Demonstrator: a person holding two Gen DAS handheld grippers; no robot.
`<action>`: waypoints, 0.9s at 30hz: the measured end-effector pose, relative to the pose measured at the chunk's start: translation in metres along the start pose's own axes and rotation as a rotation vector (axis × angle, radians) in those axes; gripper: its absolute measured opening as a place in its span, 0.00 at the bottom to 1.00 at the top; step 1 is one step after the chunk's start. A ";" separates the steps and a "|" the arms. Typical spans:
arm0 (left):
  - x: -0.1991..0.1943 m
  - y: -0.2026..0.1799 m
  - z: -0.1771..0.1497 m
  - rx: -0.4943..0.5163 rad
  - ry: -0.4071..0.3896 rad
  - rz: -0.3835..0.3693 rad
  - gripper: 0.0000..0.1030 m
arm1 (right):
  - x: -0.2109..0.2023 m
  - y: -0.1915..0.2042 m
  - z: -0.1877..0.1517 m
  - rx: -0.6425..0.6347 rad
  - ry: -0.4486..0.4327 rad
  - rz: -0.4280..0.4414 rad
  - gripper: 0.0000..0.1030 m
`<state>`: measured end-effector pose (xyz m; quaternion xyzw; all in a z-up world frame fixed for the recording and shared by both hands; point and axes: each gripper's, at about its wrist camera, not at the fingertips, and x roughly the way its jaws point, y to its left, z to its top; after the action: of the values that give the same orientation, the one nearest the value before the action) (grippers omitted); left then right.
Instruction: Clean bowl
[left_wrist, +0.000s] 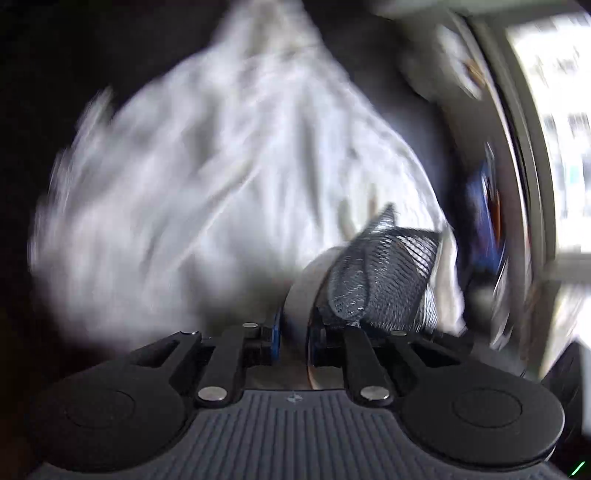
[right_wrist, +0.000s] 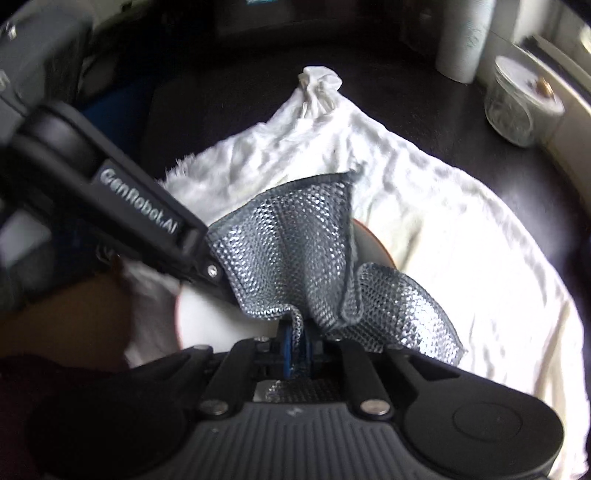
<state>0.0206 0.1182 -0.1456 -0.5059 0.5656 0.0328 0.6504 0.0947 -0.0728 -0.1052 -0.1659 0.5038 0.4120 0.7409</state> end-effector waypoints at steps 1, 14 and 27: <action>0.001 0.004 -0.002 -0.047 -0.001 -0.023 0.18 | 0.000 0.001 0.000 0.006 -0.005 0.005 0.09; 0.010 -0.094 -0.023 0.803 -0.079 0.283 0.19 | -0.011 0.002 -0.009 -0.166 0.010 -0.095 0.06; 0.016 -0.097 -0.014 0.887 -0.050 0.291 0.15 | 0.005 0.010 -0.007 -0.253 0.017 -0.137 0.04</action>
<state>0.0760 0.0528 -0.0954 -0.0934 0.5741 -0.1091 0.8061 0.0836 -0.0697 -0.1108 -0.2954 0.4415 0.4194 0.7361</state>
